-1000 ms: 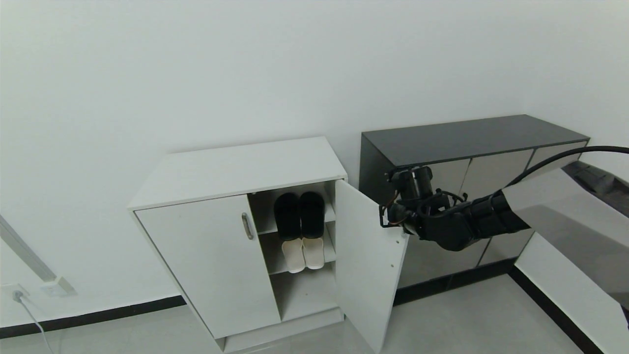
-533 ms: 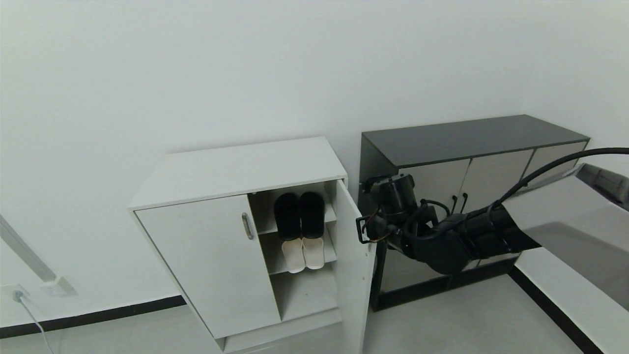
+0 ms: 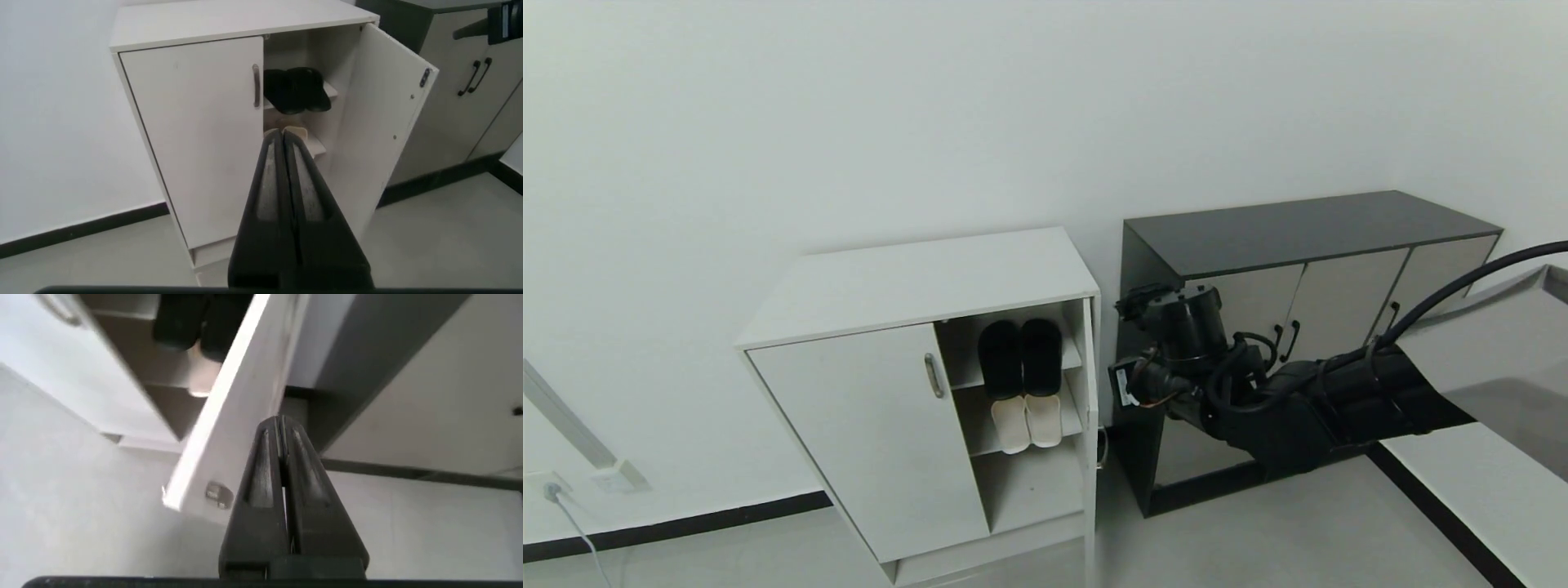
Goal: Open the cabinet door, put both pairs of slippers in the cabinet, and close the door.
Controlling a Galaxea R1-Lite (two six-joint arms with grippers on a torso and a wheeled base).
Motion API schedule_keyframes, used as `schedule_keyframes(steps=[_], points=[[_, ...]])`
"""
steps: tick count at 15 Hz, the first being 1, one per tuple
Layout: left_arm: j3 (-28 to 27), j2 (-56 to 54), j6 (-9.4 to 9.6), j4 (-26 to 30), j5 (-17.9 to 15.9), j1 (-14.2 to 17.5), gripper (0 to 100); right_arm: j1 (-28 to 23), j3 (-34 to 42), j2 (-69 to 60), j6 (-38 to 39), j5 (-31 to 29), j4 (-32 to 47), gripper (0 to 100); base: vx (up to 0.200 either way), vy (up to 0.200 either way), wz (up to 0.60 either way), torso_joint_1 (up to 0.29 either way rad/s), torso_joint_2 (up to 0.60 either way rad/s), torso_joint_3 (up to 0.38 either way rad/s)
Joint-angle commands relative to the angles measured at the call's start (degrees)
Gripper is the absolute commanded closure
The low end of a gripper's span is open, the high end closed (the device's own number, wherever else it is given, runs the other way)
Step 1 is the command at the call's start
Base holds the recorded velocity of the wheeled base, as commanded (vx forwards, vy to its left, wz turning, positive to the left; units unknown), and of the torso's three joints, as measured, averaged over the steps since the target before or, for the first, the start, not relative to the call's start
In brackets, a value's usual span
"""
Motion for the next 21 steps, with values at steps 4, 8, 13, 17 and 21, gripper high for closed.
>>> schedule_keyframes(steps=[4,8,13,17,21], points=[[0.0,0.0,-0.02,-0.01,-0.02,0.01,100,0.16,1.81,-2.18,0.1,2.34,-0.05,100,0.0,0.0,0.6,0.0,0.0,0.0],[0.0,0.0,-0.02,-0.01,-0.02,0.01,100,-0.19,4.63,-2.79,-1.22,4.09,-1.99,100,0.0,0.0,0.0,0.0,0.0,0.0],[0.0,0.0,-0.02,-0.01,-0.02,0.01,100,-3.53,4.19,-5.95,-5.79,-4.08,5.92,100,0.0,0.0,0.0,0.0,0.0,0.0],[0.0,0.0,-0.02,-0.01,0.07,0.01,100,-5.46,5.77,-8.59,-6.49,-4.61,9.17,100,0.0,0.0,0.0,0.0,0.0,0.0],[0.0,0.0,-0.02,-0.01,-0.02,0.01,100,-5.64,6.3,-7.27,-7.02,-4.34,14.01,100,0.0,0.0,0.0,0.0,0.0,0.0]])
